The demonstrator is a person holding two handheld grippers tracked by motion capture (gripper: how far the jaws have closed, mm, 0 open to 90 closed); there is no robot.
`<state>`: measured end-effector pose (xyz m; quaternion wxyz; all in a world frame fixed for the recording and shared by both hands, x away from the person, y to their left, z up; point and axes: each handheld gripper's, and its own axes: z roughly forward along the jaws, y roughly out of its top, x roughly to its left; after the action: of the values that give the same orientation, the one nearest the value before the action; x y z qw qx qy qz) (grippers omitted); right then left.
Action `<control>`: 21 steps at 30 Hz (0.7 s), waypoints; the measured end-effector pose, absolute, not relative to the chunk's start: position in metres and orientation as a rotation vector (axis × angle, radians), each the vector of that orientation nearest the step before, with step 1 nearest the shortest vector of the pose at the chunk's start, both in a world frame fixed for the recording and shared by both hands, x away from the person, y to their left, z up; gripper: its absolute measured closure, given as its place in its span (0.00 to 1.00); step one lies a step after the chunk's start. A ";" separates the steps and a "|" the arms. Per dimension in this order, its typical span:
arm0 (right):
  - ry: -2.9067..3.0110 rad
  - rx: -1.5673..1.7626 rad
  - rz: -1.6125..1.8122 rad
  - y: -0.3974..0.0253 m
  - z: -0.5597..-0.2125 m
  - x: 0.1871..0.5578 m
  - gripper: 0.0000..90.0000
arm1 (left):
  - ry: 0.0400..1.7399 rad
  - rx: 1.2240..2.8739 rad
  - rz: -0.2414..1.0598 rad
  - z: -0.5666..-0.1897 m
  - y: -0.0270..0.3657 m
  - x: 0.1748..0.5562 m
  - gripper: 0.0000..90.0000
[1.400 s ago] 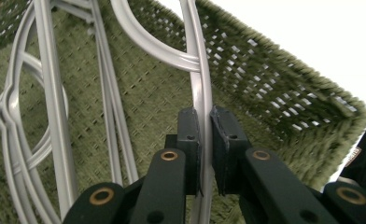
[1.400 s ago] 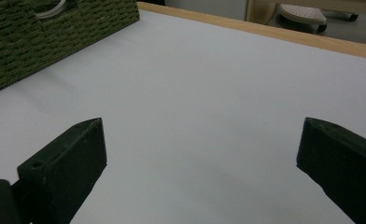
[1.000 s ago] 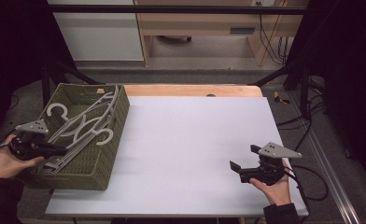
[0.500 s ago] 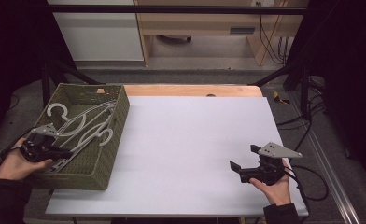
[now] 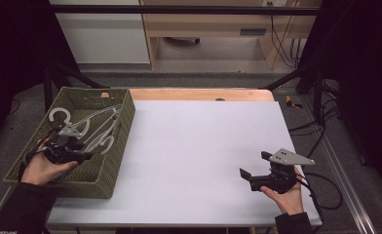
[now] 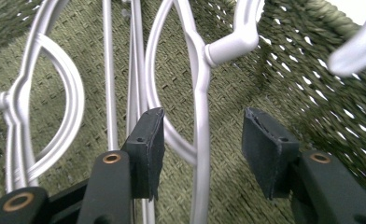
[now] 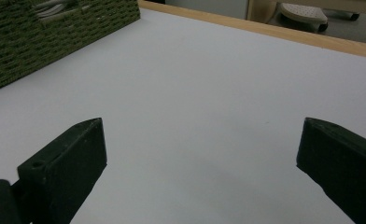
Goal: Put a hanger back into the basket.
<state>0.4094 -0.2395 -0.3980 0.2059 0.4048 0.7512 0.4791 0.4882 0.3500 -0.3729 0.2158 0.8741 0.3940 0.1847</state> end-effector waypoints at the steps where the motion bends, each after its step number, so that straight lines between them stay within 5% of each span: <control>1: 2.092 1.126 1.336 -0.240 -0.398 0.409 0.02 | 1.101 2.440 0.516 -0.375 0.348 0.490 0.55; 6: 2.095 1.125 1.334 -0.239 -0.398 0.410 0.02 | 1.111 2.508 0.547 -0.381 0.342 0.491 0.62; 10: 2.092 1.124 1.337 -0.240 -0.398 0.409 0.02 | 1.159 2.501 0.542 -0.376 0.345 0.491 0.81; 18: 2.092 1.122 1.338 -0.240 -0.397 0.409 0.02 | 1.154 2.487 0.477 -0.369 0.351 0.490 0.92; 20: 2.092 1.122 1.338 -0.240 -0.397 0.409 0.02 | 1.138 2.503 0.526 -0.373 0.349 0.489 0.89; 21: 2.093 1.119 1.338 -0.240 -0.397 0.409 0.02 | 1.154 2.503 0.545 -0.376 0.349 0.491 0.78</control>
<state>0.4092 -0.2395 -0.3971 0.2070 0.4019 0.7517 0.4803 0.4905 0.3485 -0.3760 0.1651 0.8786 0.4052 0.1911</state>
